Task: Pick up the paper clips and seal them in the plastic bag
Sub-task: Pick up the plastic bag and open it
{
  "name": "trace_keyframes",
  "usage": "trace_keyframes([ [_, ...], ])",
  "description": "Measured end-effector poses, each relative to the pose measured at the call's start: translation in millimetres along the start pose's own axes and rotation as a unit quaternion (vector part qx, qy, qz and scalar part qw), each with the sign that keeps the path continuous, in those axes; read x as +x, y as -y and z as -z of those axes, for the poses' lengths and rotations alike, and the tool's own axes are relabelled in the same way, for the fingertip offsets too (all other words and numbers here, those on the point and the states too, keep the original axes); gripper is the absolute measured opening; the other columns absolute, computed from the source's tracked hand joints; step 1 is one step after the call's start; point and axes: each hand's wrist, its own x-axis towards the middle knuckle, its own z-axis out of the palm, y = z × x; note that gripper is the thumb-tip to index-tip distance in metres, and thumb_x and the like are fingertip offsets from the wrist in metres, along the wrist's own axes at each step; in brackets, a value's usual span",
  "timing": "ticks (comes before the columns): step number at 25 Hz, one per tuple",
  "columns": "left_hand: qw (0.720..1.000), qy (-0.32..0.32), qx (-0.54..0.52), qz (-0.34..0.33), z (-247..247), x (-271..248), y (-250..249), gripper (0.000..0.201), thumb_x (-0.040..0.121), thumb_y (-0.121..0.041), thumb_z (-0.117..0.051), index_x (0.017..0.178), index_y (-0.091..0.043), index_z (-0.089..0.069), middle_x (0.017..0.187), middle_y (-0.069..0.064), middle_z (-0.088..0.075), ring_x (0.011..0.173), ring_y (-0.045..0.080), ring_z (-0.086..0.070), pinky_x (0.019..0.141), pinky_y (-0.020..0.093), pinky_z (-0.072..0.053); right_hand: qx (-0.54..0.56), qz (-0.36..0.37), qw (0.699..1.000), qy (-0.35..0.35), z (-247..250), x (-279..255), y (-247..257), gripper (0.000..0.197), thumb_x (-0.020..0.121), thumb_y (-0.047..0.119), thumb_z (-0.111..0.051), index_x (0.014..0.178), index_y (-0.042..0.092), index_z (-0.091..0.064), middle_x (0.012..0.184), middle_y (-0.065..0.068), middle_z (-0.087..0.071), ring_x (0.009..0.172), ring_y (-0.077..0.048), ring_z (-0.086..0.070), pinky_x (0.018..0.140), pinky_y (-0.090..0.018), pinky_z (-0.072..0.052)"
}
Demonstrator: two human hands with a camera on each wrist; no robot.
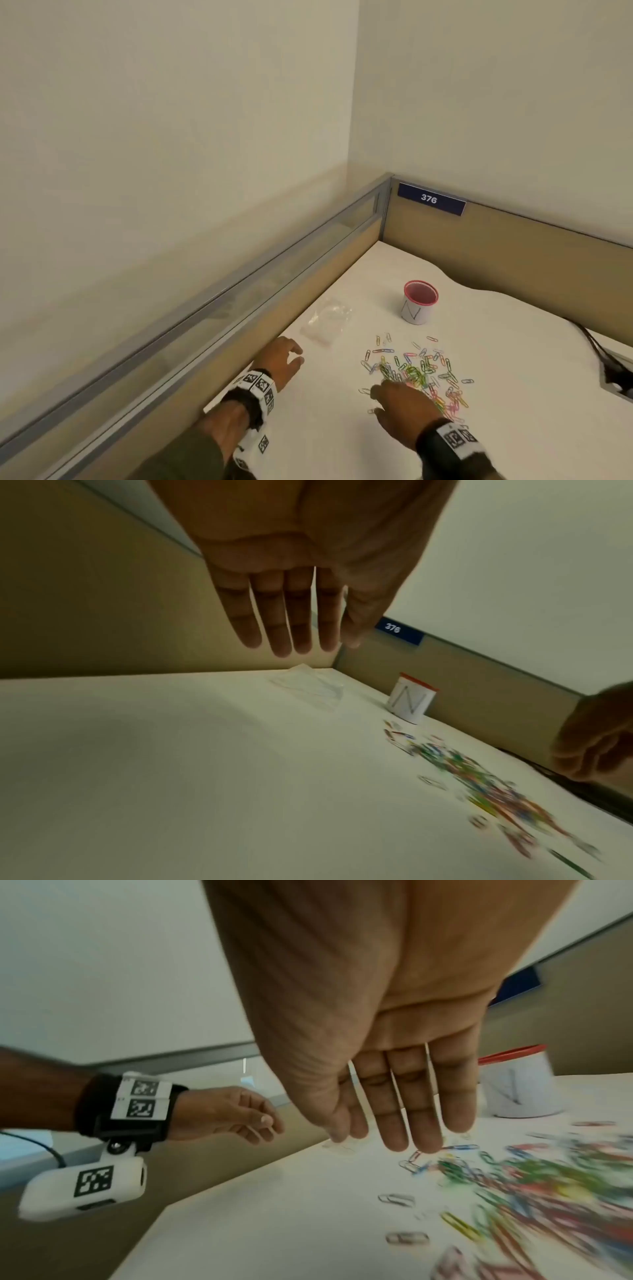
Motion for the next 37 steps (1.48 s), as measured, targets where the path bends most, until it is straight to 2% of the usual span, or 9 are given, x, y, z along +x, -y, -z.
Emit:
trace_keyframes([
  [3,0.999,-0.01,0.0,0.044,2.5,47.6,3.8,0.028,0.095,-0.036,-0.063,0.117,-0.02,-0.062,0.129,0.0,-0.059,0.12,0.021,-0.058,0.103,0.035,-0.047,-0.012,-0.002,1.0,0.007,7.9,68.1,16.8,0.036,0.095,0.024,-0.044,0.129,0.015,-0.049,0.128,-0.008,-0.054,0.117,-0.028,-0.053,0.096,-0.039,-0.046],
  [6,0.997,0.034,0.004,0.073,2.8,87.2,3.1,0.039,0.093,-0.04,-0.065,0.125,-0.019,-0.059,0.134,0.002,-0.058,0.123,0.023,-0.057,0.105,0.035,-0.047,-0.016,-0.016,1.0,0.022,12.6,126.1,30.3,0.04,0.092,0.02,-0.047,0.132,0.014,-0.048,0.132,-0.009,-0.052,0.12,-0.029,-0.05,0.099,-0.041,-0.045],
  [12,0.994,0.07,0.051,0.071,-14.5,142.4,6.2,0.06,0.09,-0.044,-0.069,0.138,-0.012,-0.054,0.141,0.007,-0.055,0.129,0.026,-0.056,0.106,0.037,-0.048,0.034,-0.067,0.996,0.041,-1.1,188.8,45.8,0.053,0.089,0.019,-0.049,0.141,0.017,-0.038,0.148,-0.006,-0.038,0.136,-0.026,-0.038,0.109,-0.043,-0.039],
  [16,0.992,0.088,0.064,0.068,-14.2,157.9,0.9,0.035,0.091,-0.031,-0.069,0.117,-0.008,-0.065,0.119,0.008,-0.069,0.109,0.026,-0.067,0.091,0.034,-0.056,0.049,-0.084,0.994,0.049,-13.7,202.1,46.1,0.049,0.089,0.023,-0.051,0.136,0.016,-0.044,0.144,-0.007,-0.041,0.13,-0.028,-0.044,0.106,-0.042,-0.042],
  [20,0.993,0.077,0.002,0.087,-12.3,158.6,0.2,0.013,0.093,-0.025,-0.064,0.101,-0.016,-0.059,0.105,0.004,-0.069,0.098,0.025,-0.067,0.083,0.032,-0.056,0.029,-0.085,0.996,0.029,-14.1,209.3,44.8,0.043,0.09,0.029,-0.052,0.131,0.016,-0.048,0.134,-0.009,-0.049,0.119,-0.029,-0.049,0.1,-0.041,-0.045],
  [23,0.991,0.048,-0.09,0.087,-10.2,156.7,-3.8,0.018,0.094,-0.026,-0.065,0.083,-0.02,-0.052,0.085,0.002,-0.066,0.078,0.02,-0.064,0.075,0.033,-0.057,0.03,-0.095,0.995,-0.005,-5.7,214.0,43.6,0.043,0.092,0.038,-0.052,0.13,0.019,-0.048,0.13,-0.007,-0.053,0.116,-0.028,-0.051,0.098,-0.041,-0.045],
  [28,0.946,0.016,-0.312,0.093,9.6,150.6,-26.0,0.012,0.097,-0.019,-0.063,0.09,-0.012,-0.055,0.087,0.008,-0.075,0.069,0.021,-0.073,0.06,0.03,-0.061,0.06,-0.089,0.989,-0.098,17.2,213.3,37.6,0.035,0.094,0.04,-0.051,0.123,0.022,-0.056,0.12,-0.004,-0.061,0.108,-0.025,-0.058,0.094,-0.038,-0.047],
  [32,0.926,0.004,-0.37,0.074,19.2,144.1,-44.0,0.012,0.097,-0.016,-0.063,0.098,-0.004,-0.059,0.084,0.009,-0.075,0.063,0.023,-0.074,0.054,0.029,-0.06,0.085,-0.096,0.98,-0.152,33.2,203.7,32.3,0.026,0.096,0.036,-0.049,0.11,0.02,-0.064,0.109,-0.001,-0.065,0.095,-0.023,-0.062,0.084,-0.033,-0.051],
  [37,0.904,0.011,-0.424,0.051,26.4,125.3,-70.3,0.031,0.095,-0.034,-0.067,0.102,-0.004,-0.062,0.088,0.013,-0.076,0.069,0.027,-0.075,0.062,0.034,-0.063,0.123,-0.118,0.966,-0.193,45.9,179.5,25.4,0.02,0.097,0.028,-0.045,0.098,0.018,-0.062,0.097,-0.002,-0.064,0.082,-0.021,-0.061,0.075,-0.031,-0.052],
])
